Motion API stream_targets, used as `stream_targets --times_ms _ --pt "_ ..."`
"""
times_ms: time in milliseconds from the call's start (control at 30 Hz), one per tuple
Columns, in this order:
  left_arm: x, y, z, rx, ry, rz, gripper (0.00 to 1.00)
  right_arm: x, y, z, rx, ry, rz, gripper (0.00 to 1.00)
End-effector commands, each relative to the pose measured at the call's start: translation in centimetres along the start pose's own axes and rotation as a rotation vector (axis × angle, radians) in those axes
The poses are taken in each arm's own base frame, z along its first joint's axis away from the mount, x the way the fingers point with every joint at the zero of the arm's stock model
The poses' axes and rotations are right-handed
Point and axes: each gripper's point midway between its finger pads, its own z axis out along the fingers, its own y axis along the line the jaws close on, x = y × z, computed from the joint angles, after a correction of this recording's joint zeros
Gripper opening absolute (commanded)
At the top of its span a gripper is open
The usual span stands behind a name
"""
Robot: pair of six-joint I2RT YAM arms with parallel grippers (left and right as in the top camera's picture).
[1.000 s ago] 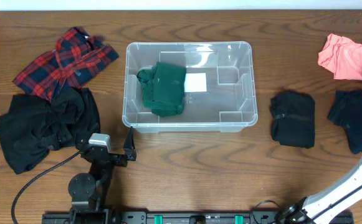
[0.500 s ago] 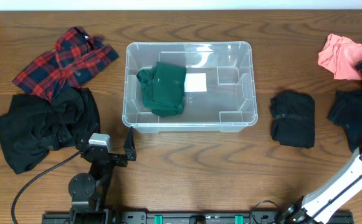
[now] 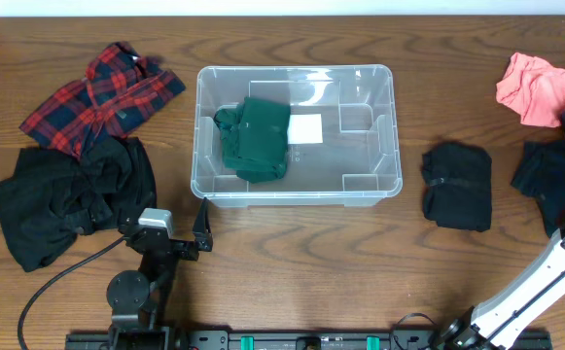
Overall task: Pack container
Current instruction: 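Move the right gripper to the pink shirt and grasp it, then carry the pink shirt with the right gripper into the container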
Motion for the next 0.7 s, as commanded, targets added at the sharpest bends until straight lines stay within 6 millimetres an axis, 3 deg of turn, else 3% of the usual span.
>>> stream_targets --times_ms 0,133,367,533,667 --pt "1.7 0.0 0.1 0.005 0.052 -0.010 0.98 3.1 0.3 1.1 -0.048 0.097 -0.029 0.01" --pt "1.7 0.0 0.1 0.005 0.052 -0.010 0.98 1.5 3.3 -1.3 -0.140 0.079 -0.048 0.01" --pt "1.7 0.0 0.1 0.005 0.052 -0.010 0.98 -1.1 11.0 -9.8 -0.338 0.048 -0.125 0.01" --pt "1.7 0.0 0.1 0.005 0.052 -0.010 0.98 -0.9 17.4 -16.8 -0.501 0.036 -0.223 0.01" --pt "1.7 0.0 0.1 0.005 0.052 -0.010 0.98 0.9 22.3 -21.9 -0.618 0.048 -0.302 0.01"
